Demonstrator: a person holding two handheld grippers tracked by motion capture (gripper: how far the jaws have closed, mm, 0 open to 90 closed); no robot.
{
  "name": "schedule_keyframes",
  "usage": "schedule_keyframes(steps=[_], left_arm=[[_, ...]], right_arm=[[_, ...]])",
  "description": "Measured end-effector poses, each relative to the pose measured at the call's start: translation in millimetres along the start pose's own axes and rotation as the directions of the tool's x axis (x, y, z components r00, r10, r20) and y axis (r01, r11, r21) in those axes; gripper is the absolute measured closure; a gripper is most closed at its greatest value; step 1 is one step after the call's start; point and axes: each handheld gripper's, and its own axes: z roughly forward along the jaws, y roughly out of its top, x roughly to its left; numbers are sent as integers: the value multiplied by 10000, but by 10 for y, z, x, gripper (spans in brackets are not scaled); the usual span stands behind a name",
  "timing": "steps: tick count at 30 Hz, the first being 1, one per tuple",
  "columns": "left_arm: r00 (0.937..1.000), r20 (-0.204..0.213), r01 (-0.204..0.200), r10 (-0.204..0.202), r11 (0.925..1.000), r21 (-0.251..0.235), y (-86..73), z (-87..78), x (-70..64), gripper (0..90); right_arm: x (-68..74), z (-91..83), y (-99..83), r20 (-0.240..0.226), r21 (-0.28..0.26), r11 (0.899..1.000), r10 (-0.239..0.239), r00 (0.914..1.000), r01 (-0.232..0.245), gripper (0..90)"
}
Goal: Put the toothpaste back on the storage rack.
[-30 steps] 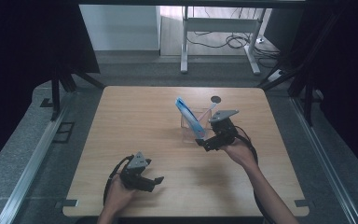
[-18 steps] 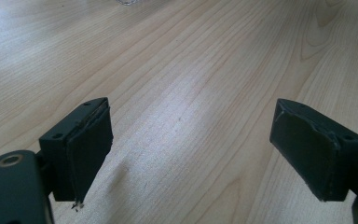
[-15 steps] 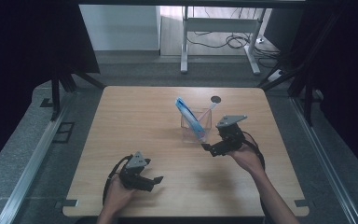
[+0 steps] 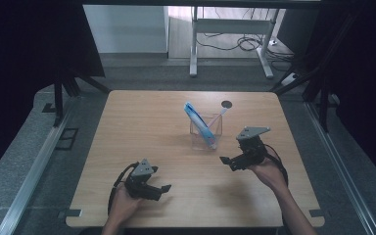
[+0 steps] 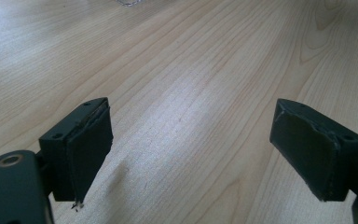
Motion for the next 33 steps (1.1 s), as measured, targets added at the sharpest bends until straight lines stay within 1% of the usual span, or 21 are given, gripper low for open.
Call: schedule_keyframes(steps=[9,17,23,25,28,31,33], left_arm=[[10000,16,-14,14,10000,1,0,2,1,132],[10000,5,41,-41,10000,-19,-1,-2,-1,132],[10000,-8,-9,9,10000,21,-1,-3,0,132],[10000,-13,59,-59,10000,6,-3,-1,-5,132],[10000,-9,59,-59,10000,17,-3,-2,-5,132],[9998,67,210,-210,9998,-56,-1,-2,-1,130],[9997,68,235,-235,9997,-60,-2,-2,-1,130]], right_arm=[[10,-173,-135,211,40,10000,20,9998,-20,0],[3,-310,-284,394,-127,9999,92,9992,-87,0],[1,-394,-406,428,-194,9992,351,9985,-343,0],[8,-421,-451,437,-242,9991,372,9984,-362,0],[25,-461,-520,520,-259,9988,439,9977,-426,0],[43,-500,-594,593,-288,9983,520,9969,-504,0],[58,-518,-647,675,-397,9974,628,9957,-602,0]])
